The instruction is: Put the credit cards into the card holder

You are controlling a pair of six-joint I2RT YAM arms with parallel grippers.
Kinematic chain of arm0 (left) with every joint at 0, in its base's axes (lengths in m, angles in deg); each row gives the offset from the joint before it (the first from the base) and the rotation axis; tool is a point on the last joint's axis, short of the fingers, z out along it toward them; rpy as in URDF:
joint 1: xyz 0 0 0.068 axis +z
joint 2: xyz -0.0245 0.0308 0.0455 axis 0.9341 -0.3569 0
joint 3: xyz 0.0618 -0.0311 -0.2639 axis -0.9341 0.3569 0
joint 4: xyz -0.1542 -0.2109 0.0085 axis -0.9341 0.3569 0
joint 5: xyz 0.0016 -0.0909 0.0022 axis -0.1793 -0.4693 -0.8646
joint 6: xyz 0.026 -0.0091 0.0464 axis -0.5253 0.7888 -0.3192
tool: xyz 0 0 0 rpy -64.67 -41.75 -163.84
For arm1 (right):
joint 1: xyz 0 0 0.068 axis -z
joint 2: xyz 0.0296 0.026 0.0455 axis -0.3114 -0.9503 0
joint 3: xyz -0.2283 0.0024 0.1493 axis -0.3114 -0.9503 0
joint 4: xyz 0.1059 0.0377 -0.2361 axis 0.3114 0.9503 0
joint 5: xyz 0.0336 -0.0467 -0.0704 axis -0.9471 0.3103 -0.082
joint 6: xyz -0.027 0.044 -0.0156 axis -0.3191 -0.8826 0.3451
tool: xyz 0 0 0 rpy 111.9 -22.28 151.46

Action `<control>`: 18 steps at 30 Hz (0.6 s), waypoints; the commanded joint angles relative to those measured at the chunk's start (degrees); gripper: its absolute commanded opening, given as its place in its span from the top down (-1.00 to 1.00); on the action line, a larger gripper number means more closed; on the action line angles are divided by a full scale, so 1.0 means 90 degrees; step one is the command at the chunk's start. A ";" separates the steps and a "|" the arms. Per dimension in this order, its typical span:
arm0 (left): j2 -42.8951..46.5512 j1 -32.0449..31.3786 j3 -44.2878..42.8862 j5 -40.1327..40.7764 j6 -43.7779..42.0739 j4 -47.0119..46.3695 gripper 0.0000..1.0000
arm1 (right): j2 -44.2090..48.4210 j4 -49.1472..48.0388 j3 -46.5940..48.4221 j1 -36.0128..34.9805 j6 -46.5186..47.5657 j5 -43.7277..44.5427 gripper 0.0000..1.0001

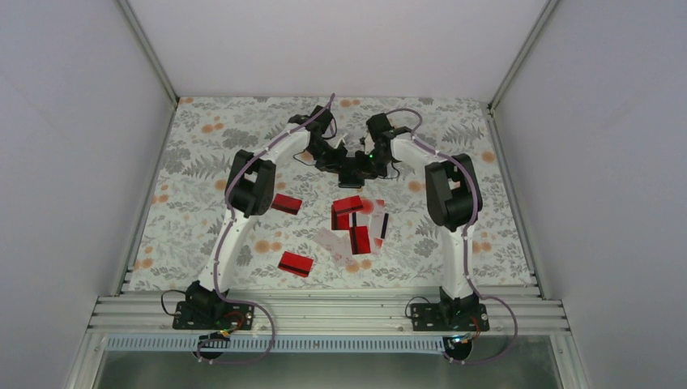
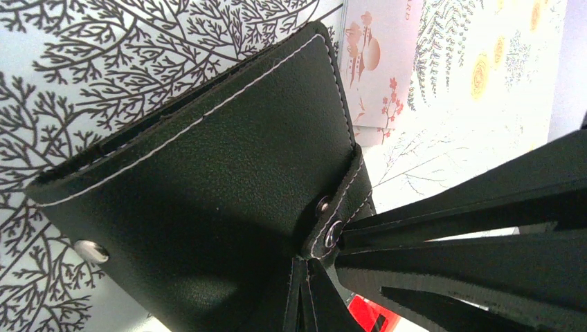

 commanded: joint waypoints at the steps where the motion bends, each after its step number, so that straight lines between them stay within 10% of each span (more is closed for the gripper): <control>1: -0.0658 -0.0119 0.0107 0.0694 -0.0132 -0.0260 0.95 | -0.0481 0.0220 0.0100 0.0168 -0.0133 -0.0486 0.84; 18: -0.0707 -0.0139 0.0090 0.0651 -0.0279 -0.0238 0.95 | -0.1743 0.0660 0.0706 0.0647 -0.0460 -0.1630 0.87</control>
